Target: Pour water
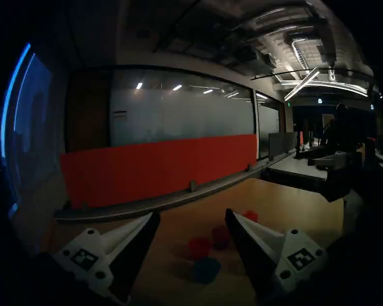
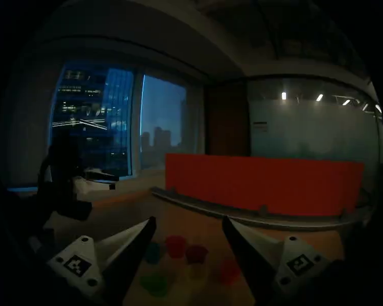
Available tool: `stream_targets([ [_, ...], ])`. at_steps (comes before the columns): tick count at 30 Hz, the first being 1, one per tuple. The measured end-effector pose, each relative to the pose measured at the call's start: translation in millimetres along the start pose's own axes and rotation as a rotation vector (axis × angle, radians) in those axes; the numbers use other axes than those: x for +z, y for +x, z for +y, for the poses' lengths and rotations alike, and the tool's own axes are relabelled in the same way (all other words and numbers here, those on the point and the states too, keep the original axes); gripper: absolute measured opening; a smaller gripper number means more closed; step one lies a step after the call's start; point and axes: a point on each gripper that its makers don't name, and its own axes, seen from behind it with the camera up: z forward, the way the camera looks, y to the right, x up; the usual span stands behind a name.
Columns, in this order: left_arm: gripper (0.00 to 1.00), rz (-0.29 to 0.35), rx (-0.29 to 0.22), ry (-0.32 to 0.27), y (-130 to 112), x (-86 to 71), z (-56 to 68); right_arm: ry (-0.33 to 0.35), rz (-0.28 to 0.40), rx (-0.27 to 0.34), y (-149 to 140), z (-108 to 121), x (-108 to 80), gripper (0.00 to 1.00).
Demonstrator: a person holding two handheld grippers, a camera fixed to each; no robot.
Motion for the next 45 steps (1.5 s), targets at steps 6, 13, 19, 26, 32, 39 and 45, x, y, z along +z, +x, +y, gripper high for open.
stream_targets([
  [6,0.94,-0.038,0.012,-0.05,-10,1.3,9.7,0.054,-0.07,-0.022,-13,-9,0.2,1.0],
  [13,0.94,-0.072,0.009,-0.085,-22,4.2,14.4,0.081,-0.104,-0.048,-20,-14,0.4,1.0],
  [19,0.94,-0.104,0.025,-0.102,-35,6.8,16.7,0.105,-0.154,-0.063,-39,-16,-1.1,1.0],
  [26,0.94,-0.141,0.041,-0.13,-55,11.6,23.4,0.129,-0.213,-0.084,-64,-18,-1.0,1.0],
  [32,0.94,-0.192,0.058,-0.146,-76,17.0,26.6,0.159,-0.257,-0.106,-80,-22,-1.1,1.0],
  [39,0.94,-0.234,0.077,-0.173,-96,23.4,34.2,0.181,-0.299,-0.117,-100,-24,3.2,1.0],
  [45,0.94,-0.264,0.078,-0.182,-115,27.8,38.3,0.196,-0.336,-0.115,-120,-26,5.9,1.0],
])
